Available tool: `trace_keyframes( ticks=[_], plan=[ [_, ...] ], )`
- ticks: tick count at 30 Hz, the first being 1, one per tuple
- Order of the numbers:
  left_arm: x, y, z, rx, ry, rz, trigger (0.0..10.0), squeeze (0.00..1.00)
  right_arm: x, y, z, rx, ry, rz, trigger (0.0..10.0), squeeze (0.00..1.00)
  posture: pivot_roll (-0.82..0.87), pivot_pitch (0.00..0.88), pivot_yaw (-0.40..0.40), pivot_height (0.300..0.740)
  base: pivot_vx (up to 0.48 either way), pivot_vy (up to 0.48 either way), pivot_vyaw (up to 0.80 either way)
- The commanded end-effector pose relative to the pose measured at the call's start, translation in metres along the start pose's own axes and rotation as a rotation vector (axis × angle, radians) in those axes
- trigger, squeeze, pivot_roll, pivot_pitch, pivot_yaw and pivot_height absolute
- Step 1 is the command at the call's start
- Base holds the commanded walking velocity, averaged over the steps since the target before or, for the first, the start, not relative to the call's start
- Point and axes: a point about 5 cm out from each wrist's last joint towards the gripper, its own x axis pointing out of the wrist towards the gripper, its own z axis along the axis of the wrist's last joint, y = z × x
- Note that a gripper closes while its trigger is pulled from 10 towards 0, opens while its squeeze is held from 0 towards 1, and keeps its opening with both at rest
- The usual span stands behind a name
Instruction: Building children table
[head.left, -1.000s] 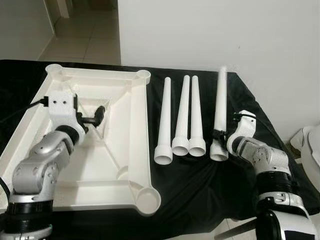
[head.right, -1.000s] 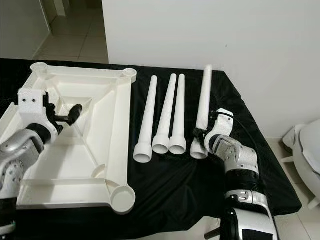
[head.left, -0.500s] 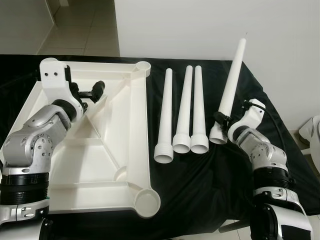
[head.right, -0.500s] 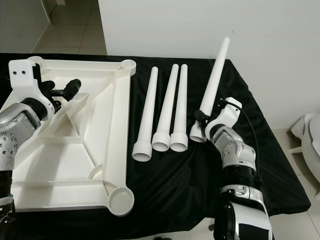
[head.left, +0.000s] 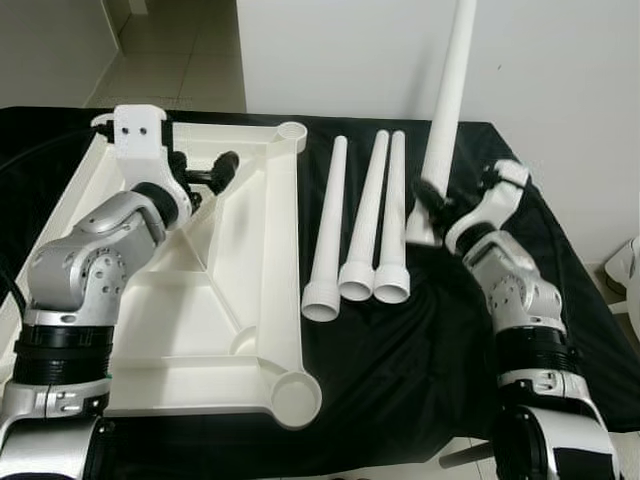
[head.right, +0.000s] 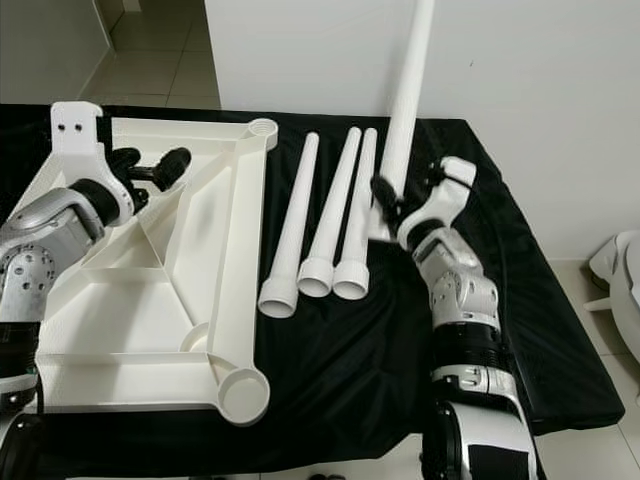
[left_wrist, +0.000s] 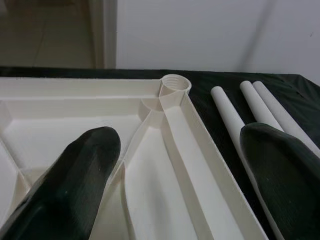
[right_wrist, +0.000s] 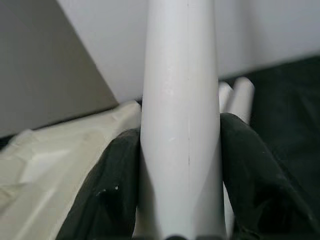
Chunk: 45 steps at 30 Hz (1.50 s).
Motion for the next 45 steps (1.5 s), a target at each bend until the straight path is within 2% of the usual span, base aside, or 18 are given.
trace_keyframes(
  ticks=[1, 4, 6, 7, 9, 10, 12, 14, 15, 21, 22, 28, 34, 45],
  plan=[
    [-0.001, -0.023, 0.004, 0.037, -0.008, -0.37, 10.0, 0.0, 0.004, 0.008, 0.015, -0.038, -0.072, 0.06, 10.0, 0.0, 0.03, 0.076, -0.036, 0.74, 0.0, 0.0, 0.0],
    [0.006, -0.029, 0.013, -0.013, -0.026, -0.379, 10.0, 0.0, 0.006, 0.02, 0.019, -0.071, -0.111, 0.131, 10.0, 0.0, 0.03, 0.075, -0.038, 0.74, 0.0, 0.0, 0.0],
    [0.007, -0.029, 0.015, -0.021, -0.028, -0.38, 10.0, 0.0, 0.006, 0.021, 0.018, -0.08, -0.117, 0.144, 10.0, 0.0, 0.03, 0.075, -0.038, 0.74, 0.0, 0.0, 0.0],
    [0.009, -0.033, 0.019, -0.066, -0.03, -0.392, 10.0, 0.0, 0.005, 0.028, 0.016, -0.085, -0.127, 0.178, 10.0, 0.0, 0.03, 0.074, -0.039, 0.74, 0.0, 0.0, 0.0],
    [0.012, -0.041, 0.027, -0.147, -0.04, -0.452, 10.0, 0.0, 0.004, 0.039, 0.01, -0.09, -0.139, 0.237, 10.0, 0.0, 0.02, 0.075, -0.038, 0.74, 0.0, 0.0, 0.0],
    [0.012, -0.041, 0.027, -0.147, -0.04, -0.452, 10.0, 0.0, 0.004, 0.039, 0.01, -0.09, -0.139, 0.237, 10.0, 0.0, 0.02, 0.075, -0.038, 0.74, 0.0, 0.0, 0.0],
    [0.01, -0.054, 0.035, -0.194, -0.049, -0.559, 10.0, 0.0, 0.001, 0.048, 0.001, -0.12, -0.128, 0.293, 10.0, 0.0, 0.02, 0.074, -0.035, 0.74, 0.0, 0.0, 0.0],
    [0.008, -0.057, 0.036, -0.213, -0.046, -0.593, 10.0, 0.0, 0.0, 0.05, -0.002, -0.134, -0.122, 0.31, 10.0, 0.0, 0.02, 0.075, -0.034, 0.74, 0.0, 0.0, 0.0],
    [0.006, -0.064, 0.038, -0.252, -0.042, -0.655, 10.0, 0.0, -0.002, 0.053, -0.007, -0.138, -0.109, 0.346, 10.0, 0.0, 0.02, 0.073, -0.034, 0.74, 0.0, 0.0, 0.0],
    [0.004, -0.069, 0.044, -0.311, -0.049, -0.718, 10.0, 0.0, -0.008, 0.061, -0.015, -0.165, -0.088, 0.407, 10.0, 0.0, 0.02, 0.071, -0.035, 0.74, 0.0, 0.0, 0.0],
    [0.003, -0.07, 0.048, -0.344, -0.054, -0.747, 10.0, 0.0, -0.01, 0.064, -0.019, -0.178, -0.075, 0.433, 10.0, 0.0, 0.02, 0.071, -0.035, 0.74, 0.0, 0.0, 0.0],
    [0.002, -0.071, 0.06, -0.392, -0.071, -0.807, 10.0, 0.0, -0.02, 0.078, -0.034, -0.201, -0.027, 0.537, 10.0, 0.0, 0.01, 0.062, -0.036, 0.74, 0.0, 0.0, 0.0],
    [0.005, -0.075, 0.064, -0.382, -0.06, -0.828, 10.0, 0.0, -0.025, 0.087, -0.039, -0.228, -0.004, 0.61, 10.0, 0.0, 0.01, 0.053, -0.036, 0.74, 0.0, 0.0, 0.0],
    [0.016, -0.076, 0.069, -0.379, -0.061, -0.787, 10.0, 0.0, -0.029, 0.091, -0.047, -0.259, 0.034, 0.642, 10.0, 0.0, 0.01, 0.047, -0.031, 0.74, 0.0, 0.0, 0.0]
  ],
)
